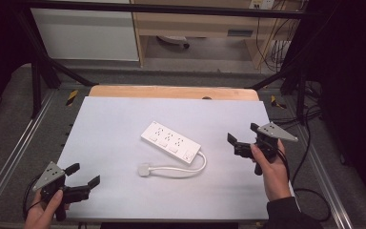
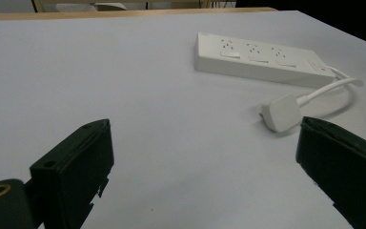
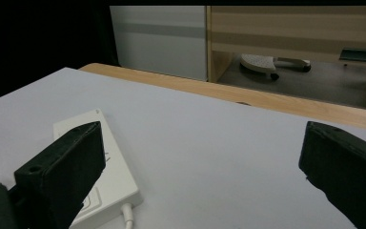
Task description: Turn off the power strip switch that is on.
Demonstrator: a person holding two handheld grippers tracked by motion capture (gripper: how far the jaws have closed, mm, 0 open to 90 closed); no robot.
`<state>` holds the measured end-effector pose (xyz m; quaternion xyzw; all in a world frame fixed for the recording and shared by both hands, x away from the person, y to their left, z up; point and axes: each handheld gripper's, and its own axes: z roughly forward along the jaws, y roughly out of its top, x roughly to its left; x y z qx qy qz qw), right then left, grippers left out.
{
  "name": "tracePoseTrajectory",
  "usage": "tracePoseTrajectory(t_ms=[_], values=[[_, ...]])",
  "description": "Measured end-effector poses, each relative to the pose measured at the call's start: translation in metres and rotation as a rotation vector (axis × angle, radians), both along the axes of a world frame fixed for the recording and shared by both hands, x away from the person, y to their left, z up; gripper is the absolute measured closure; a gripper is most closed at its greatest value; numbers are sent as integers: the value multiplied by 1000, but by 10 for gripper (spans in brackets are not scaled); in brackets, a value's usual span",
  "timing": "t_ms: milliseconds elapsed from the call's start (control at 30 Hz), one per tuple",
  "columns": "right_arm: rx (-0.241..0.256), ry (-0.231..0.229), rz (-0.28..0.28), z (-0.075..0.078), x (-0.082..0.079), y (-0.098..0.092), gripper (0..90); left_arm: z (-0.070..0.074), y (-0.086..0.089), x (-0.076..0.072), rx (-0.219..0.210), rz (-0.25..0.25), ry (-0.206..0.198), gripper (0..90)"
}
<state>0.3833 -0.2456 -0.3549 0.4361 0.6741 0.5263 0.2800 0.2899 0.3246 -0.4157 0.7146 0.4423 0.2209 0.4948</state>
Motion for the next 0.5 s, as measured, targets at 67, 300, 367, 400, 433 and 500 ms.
tracePoseTrajectory(t_ms=[67, 300, 367, 400, 433, 500], values=[[-1, -1, -2, -1, -3, -4, 23, 0, 0, 0, 0, 0, 0, 53], [-3, -6, -23, -8, -13, -19, 20, 0, 0, 0, 1, 2, 1, 53], [2, -9, -32, -10, -16, -23, 20, 0, 0, 0, 1, 1, 0, 53], [1, -9, -32, -11, -17, -25, 20, 0, 0, 0, 2, 1, 0, 53], [1, -9, -37, -13, -19, -27, 20, 0, 0, 0, 1, 1, 0, 53], [4, -9, -43, -15, -21, -30, 20, 0, 0, 0, 2, 1, 0, 53]])
